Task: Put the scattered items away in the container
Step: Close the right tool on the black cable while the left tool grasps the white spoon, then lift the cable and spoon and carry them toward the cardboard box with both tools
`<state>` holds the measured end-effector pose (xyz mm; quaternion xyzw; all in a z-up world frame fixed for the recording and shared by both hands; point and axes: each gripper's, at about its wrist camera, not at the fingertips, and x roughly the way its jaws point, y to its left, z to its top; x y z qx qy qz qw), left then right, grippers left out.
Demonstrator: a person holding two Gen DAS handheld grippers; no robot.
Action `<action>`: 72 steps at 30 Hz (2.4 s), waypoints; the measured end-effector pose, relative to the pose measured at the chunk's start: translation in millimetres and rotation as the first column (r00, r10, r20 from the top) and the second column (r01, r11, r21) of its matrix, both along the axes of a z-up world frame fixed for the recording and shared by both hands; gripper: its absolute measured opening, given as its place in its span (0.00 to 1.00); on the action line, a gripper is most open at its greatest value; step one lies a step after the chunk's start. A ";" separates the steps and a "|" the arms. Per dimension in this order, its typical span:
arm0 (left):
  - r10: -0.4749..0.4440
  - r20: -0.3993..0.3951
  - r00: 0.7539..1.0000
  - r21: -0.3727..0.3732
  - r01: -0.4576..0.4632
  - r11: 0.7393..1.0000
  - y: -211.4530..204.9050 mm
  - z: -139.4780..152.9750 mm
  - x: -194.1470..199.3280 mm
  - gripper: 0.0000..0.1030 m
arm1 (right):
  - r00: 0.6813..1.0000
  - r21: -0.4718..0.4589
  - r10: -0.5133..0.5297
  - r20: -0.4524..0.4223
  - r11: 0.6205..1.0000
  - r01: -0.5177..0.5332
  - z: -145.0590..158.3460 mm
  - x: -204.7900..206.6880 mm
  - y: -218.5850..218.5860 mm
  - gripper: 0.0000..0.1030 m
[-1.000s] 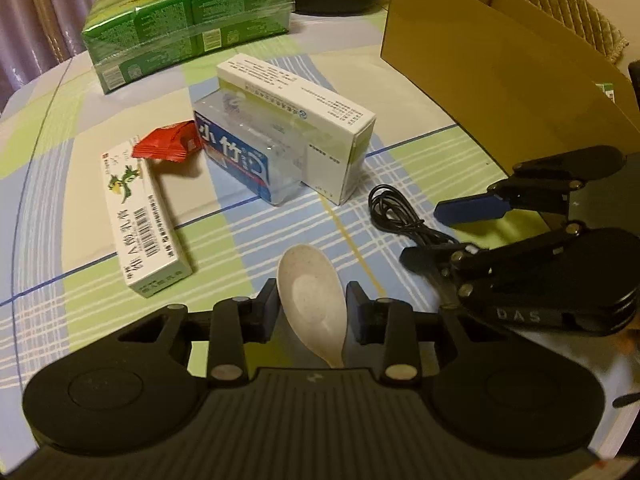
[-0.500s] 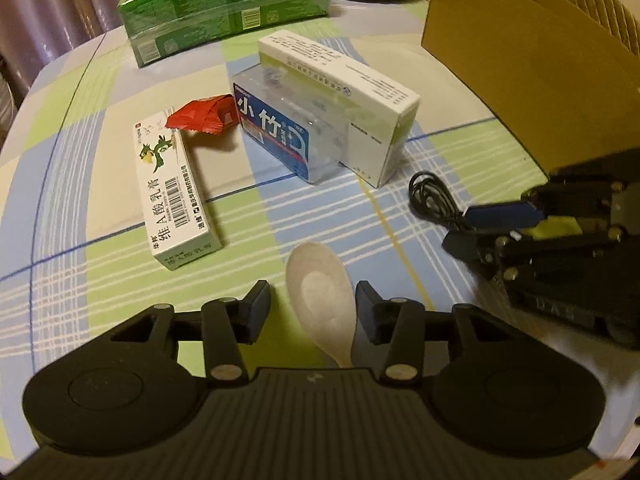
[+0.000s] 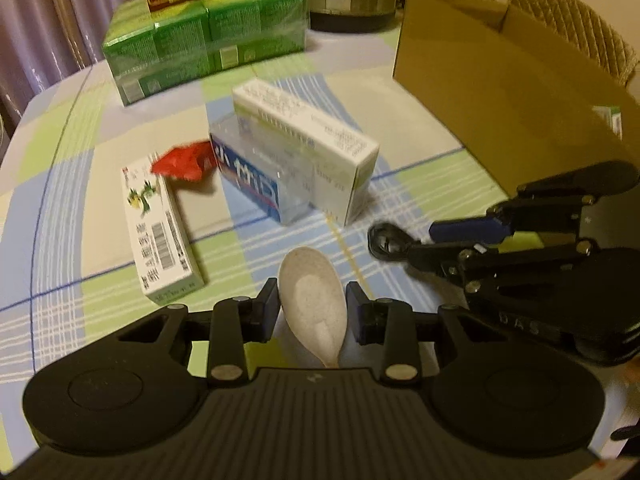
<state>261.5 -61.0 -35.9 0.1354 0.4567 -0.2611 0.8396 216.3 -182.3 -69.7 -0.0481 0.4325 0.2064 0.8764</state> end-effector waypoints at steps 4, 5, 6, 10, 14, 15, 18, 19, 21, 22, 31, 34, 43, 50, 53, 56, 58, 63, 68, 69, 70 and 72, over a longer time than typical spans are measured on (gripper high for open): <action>0.011 0.011 1.000 -0.025 -0.011 1.000 3.2 9.3 3.0 0.29 | 1.000 0.004 -0.004 0.021 1.000 0.004 8.1 -1.9 0.9 0.00; 0.019 0.010 1.000 -0.031 -0.019 0.999 4.9 9.8 4.4 0.29 | 1.000 0.001 0.001 0.010 1.000 -0.001 6.8 -1.0 1.0 0.00; 0.024 0.006 1.000 -0.033 -0.024 0.999 6.5 9.2 5.7 0.29 | 1.000 0.000 0.004 -0.005 1.000 -0.004 3.7 0.0 0.2 0.00; 0.029 -0.012 1.000 -0.020 -0.029 0.999 12.4 4.6 7.6 0.29 | 0.999 -0.010 -0.023 -0.041 1.000 0.023 -11.1 4.1 -6.6 0.01; 0.026 -0.019 0.999 -0.022 -0.026 0.999 12.0 3.1 9.1 0.29 | 0.998 -0.008 -0.057 -0.029 0.998 0.057 -12.2 6.5 -12.2 0.35; 0.022 -0.021 1.000 -0.022 -0.023 1.000 11.4 2.1 9.3 0.29 | 0.998 -0.002 -0.061 -0.026 0.998 0.061 -11.6 6.4 -12.5 0.53; 0.008 -0.032 0.999 -0.011 -0.008 1.000 8.6 -2.7 9.0 0.29 | 0.999 0.019 -0.041 -0.021 0.999 0.041 -11.2 5.0 -9.0 0.53; 0.004 -0.037 0.999 -0.007 -0.005 1.000 8.6 -4.4 9.3 0.29 | 0.999 0.021 -0.034 -0.017 0.999 0.034 -11.6 4.6 -7.0 0.53; 0.010 -0.038 0.999 -0.003 -0.010 1.000 11.7 -5.5 10.2 0.29 | 1.000 0.029 -0.025 -0.015 0.999 0.025 -12.3 4.4 -3.7 0.53; 0.016 -0.039 0.999 -0.003 -0.016 1.000 13.9 -5.5 10.8 0.29 | 1.000 0.037 -0.019 -0.015 0.999 0.020 -12.5 4.7 -2.5 0.53; 0.041 -0.057 0.998 0.003 -0.041 0.999 25.3 -10.5 15.4 0.29 | 1.000 0.025 0.026 -0.011 0.999 -0.026 -24.0 3.9 15.2 0.47; 0.029 -0.061 0.998 -0.001 -0.029 1.000 22.9 -10.7 14.0 0.29 | 0.999 -0.018 0.040 0.014 0.999 -0.040 -24.7 2.7 21.2 0.15; -0.003 -0.076 0.997 -0.029 0.001 1.000 15.8 -9.2 11.3 0.29 | 1.000 0.000 0.007 0.016 1.000 -0.007 -15.2 1.9 15.0 0.09; 0.009 -0.063 0.998 -0.057 -0.013 0.998 16.8 0.8 13.3 0.29 | 0.997 0.044 -0.033 0.066 0.999 0.030 8.8 1.1 5.3 0.09; 0.015 -0.054 0.998 -0.064 -0.019 0.998 17.0 5.6 14.4 0.29 | 0.995 0.054 -0.054 0.084 0.997 0.050 16.7 -0.2 0.5 0.09; 0.020 -0.041 0.999 -0.076 -0.023 0.997 15.4 12.7 14.4 0.29 | 0.992 0.067 -0.071 0.100 0.996 0.065 24.8 -1.5 -4.3 0.09; 0.019 -0.030 0.999 -0.082 -0.022 0.996 13.1 18.0 13.0 0.29 | 0.990 0.072 -0.079 0.114 0.995 0.071 29.9 -2.2 -6.3 0.09; 0.018 -0.015 1.000 -0.101 -0.019 0.995 9.6 27.4 10.1 0.29 | 0.986 0.081 -0.092 0.142 0.993 0.081 39.7 -5.6 -10.9 0.09; 0.020 -0.011 1.000 -0.119 -0.021 0.993 8.8 33.6 9.0 0.28 | 0.982 0.100 -0.103 0.155 0.991 0.088 45.3 -7.4 -14.6 0.09; 0.021 -0.014 1.000 -0.131 -0.022 0.991 9.4 35.3 9.0 0.28 | 0.982 0.103 -0.104 0.158 0.991 0.089 46.5 -7.8 -15.5 0.09; 0.020 -0.018 1.000 -0.144 -0.022 0.989 9.6 37.2 9.4 0.28 | 0.981 0.108 -0.107 0.162 0.990 0.090 48.0 -8.1 -15.9 0.09; 0.021 -0.013 1.000 -0.157 -0.023 0.987 9.5 41.2 9.5 0.28 | 0.979 0.118 -0.113 0.169 0.989 0.094 50.8 -8.8 -17.8 0.09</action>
